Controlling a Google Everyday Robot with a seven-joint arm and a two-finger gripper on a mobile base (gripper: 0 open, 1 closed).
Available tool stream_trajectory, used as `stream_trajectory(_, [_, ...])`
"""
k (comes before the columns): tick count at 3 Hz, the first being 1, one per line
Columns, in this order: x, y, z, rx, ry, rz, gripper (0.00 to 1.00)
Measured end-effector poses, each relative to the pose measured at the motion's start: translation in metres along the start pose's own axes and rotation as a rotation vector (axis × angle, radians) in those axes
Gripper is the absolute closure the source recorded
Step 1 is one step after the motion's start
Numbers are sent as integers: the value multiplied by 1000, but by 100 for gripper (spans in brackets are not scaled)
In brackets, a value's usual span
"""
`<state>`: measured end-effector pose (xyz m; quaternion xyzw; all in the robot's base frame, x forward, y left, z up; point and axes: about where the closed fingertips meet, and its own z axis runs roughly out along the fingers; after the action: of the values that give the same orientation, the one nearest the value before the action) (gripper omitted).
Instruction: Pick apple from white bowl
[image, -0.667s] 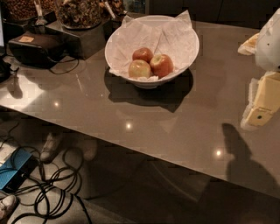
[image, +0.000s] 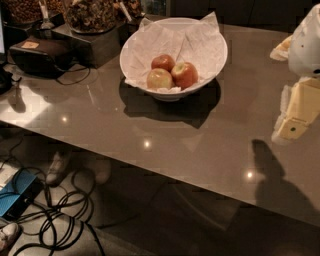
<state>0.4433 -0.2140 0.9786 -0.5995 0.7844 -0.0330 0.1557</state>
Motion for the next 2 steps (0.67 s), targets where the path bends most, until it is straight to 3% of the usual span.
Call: stream_trajectory(2, [-26,-29,19,-72,59,1,0])
